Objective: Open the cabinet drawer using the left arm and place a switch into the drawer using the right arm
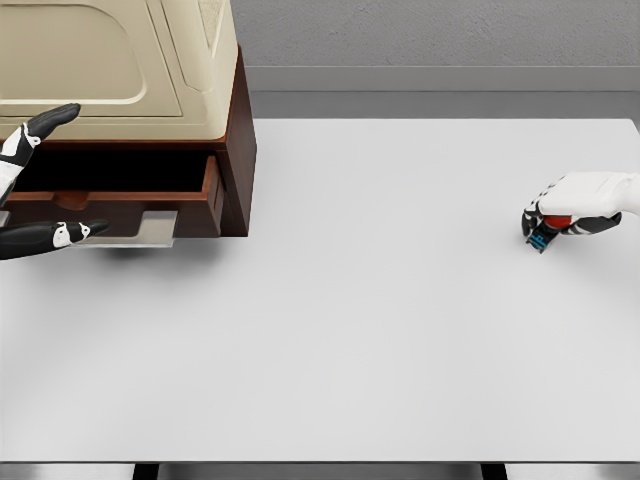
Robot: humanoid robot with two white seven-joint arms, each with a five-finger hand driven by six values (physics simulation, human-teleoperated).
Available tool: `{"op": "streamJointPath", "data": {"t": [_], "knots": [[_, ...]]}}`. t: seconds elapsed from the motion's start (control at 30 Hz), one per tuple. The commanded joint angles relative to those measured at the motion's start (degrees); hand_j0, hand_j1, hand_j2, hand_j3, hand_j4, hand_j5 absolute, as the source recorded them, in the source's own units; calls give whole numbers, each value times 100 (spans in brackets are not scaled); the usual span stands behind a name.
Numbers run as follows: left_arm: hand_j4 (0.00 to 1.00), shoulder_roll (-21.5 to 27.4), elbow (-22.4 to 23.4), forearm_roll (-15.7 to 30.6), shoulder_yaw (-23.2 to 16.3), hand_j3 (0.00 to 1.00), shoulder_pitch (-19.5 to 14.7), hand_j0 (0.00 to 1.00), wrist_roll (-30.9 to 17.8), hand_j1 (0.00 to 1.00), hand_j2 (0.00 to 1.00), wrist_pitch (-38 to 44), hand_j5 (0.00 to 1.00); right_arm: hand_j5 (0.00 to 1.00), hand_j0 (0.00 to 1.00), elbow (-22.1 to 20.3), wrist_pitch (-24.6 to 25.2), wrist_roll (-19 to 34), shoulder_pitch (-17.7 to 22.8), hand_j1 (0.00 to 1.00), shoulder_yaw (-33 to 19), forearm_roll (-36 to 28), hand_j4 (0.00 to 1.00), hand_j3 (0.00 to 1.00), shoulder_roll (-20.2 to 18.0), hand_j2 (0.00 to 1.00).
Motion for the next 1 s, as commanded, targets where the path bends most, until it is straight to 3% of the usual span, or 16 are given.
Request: {"op": "streamJointPath", "data": {"t": [0.0,0.17,0.47,0.57,0.63,0.7,0.9,0.97], "knots": [[100,1,-2,42,0,100,0,100,2,100,100,10,100,56,56,-11,11,-1,0,56,-1,-27,56,56,-13,56],[100,1,-2,42,0,100,0,100,2,100,100,10,100,47,47,-11,11,-1,9,47,-9,-79,47,47,22,47],[100,1,-2,42,0,100,0,100,2,100,100,10,100,42,42,-125,11,-1,-26,42,-62,-114,42,42,127,42],[100,1,-2,42,0,100,0,100,2,100,100,10,100,42,42,-406,11,-1,-26,42,-317,-114,42,42,215,42],[100,1,-2,42,0,100,0,100,2,100,100,10,100,33,33,-503,11,-1,-26,33,-352,-237,33,33,250,33],[100,1,-2,42,9,100,0,100,2,100,100,10,100,34,34,-696,11,-1,-44,34,-352,-316,34,34,268,34],[100,-17,-2,60,44,100,9,100,2,100,100,10,100,35,35,-1566,11,-1,-62,35,-598,-317,35,35,285,35],[100,-61,-2,60,97,100,9,100,3,100,100,10,100,35,35,-2032,11,-1,-70,35,-607,-325,35,35,285,35]]}}
